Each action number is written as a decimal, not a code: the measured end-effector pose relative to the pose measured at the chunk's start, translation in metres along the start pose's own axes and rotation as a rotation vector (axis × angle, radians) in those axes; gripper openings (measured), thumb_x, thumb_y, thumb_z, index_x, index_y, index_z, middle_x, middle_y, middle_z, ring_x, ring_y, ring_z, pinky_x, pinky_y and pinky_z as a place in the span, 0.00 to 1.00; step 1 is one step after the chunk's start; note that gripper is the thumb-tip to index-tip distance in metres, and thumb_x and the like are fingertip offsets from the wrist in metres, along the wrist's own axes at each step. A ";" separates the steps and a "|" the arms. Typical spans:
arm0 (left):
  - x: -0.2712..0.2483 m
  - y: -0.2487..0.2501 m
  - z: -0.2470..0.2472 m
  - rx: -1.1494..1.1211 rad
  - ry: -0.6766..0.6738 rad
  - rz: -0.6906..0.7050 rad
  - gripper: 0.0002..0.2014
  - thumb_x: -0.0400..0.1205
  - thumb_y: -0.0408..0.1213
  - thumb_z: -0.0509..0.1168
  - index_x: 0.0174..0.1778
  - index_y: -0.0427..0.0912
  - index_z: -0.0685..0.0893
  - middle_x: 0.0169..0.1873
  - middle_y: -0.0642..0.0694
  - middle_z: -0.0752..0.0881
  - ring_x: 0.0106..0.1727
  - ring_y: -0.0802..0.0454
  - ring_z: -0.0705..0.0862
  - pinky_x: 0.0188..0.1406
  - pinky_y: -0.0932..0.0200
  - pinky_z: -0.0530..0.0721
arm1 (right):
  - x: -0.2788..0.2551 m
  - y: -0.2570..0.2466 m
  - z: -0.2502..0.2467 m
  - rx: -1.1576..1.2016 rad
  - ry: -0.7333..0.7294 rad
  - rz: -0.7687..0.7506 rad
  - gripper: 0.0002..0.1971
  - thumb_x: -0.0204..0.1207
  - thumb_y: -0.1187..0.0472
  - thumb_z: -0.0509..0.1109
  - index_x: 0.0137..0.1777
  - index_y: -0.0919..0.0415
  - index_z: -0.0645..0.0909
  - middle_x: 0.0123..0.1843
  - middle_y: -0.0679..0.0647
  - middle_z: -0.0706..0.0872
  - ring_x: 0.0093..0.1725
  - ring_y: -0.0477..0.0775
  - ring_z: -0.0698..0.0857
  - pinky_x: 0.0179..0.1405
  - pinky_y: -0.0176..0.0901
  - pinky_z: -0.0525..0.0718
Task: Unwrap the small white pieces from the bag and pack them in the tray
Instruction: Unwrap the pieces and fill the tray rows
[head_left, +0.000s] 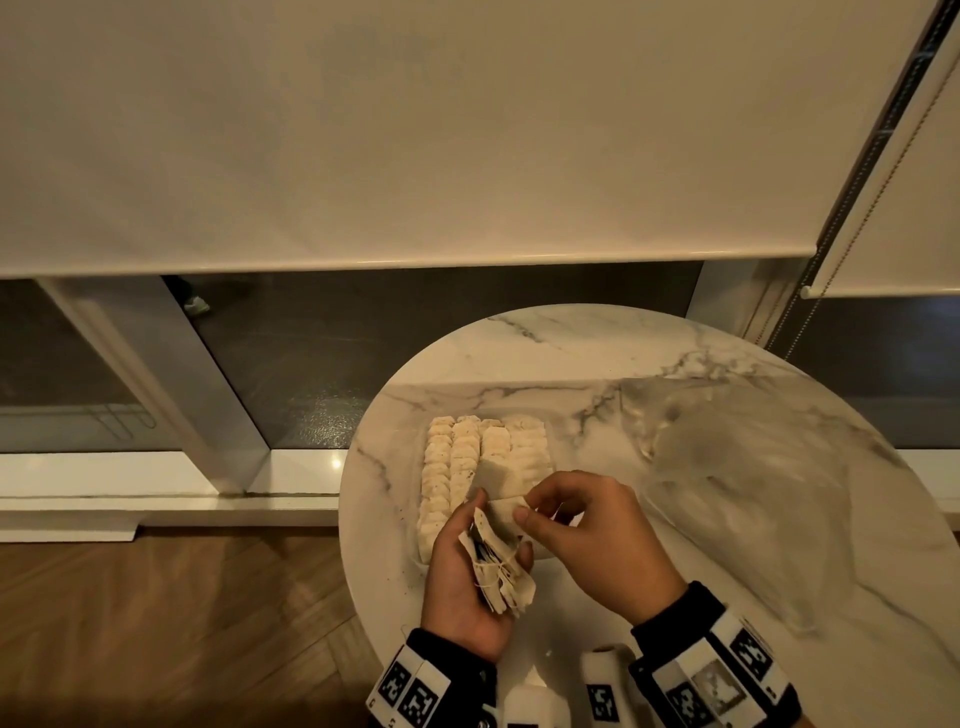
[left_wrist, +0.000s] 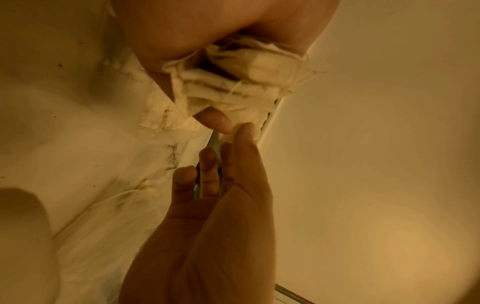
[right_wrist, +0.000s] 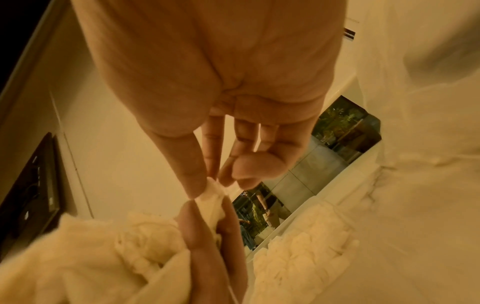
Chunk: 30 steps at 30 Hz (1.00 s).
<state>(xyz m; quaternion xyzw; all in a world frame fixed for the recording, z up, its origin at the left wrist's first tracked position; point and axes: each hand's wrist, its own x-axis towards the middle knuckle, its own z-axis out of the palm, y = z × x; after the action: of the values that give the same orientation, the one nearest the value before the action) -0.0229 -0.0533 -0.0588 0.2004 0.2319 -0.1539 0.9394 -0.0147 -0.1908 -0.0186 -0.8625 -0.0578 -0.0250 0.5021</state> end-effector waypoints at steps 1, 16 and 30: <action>0.000 0.001 0.000 0.006 -0.012 0.003 0.24 0.80 0.47 0.70 0.71 0.40 0.82 0.42 0.47 0.92 0.37 0.55 0.91 0.44 0.62 0.87 | 0.000 0.000 -0.002 0.048 -0.013 0.020 0.05 0.71 0.53 0.82 0.37 0.48 0.89 0.35 0.45 0.89 0.36 0.45 0.86 0.34 0.40 0.86; 0.001 0.019 -0.009 -0.097 0.041 0.098 0.16 0.86 0.44 0.61 0.68 0.48 0.82 0.31 0.55 0.90 0.25 0.63 0.87 0.32 0.63 0.88 | 0.006 0.004 -0.012 0.923 -0.080 0.272 0.13 0.76 0.76 0.72 0.60 0.67 0.86 0.36 0.57 0.85 0.36 0.53 0.87 0.37 0.47 0.89; -0.007 0.025 -0.007 -0.177 0.021 -0.015 0.11 0.65 0.37 0.81 0.40 0.42 0.90 0.22 0.55 0.86 0.35 0.60 0.88 0.38 0.64 0.86 | 0.032 0.003 0.007 1.246 -0.092 0.434 0.15 0.72 0.68 0.74 0.59 0.63 0.87 0.46 0.58 0.87 0.39 0.55 0.86 0.32 0.41 0.85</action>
<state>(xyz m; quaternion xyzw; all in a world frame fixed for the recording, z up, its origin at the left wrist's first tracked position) -0.0220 -0.0267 -0.0529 0.1163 0.2560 -0.1378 0.9497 0.0172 -0.1836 -0.0211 -0.4029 0.0925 0.1520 0.8978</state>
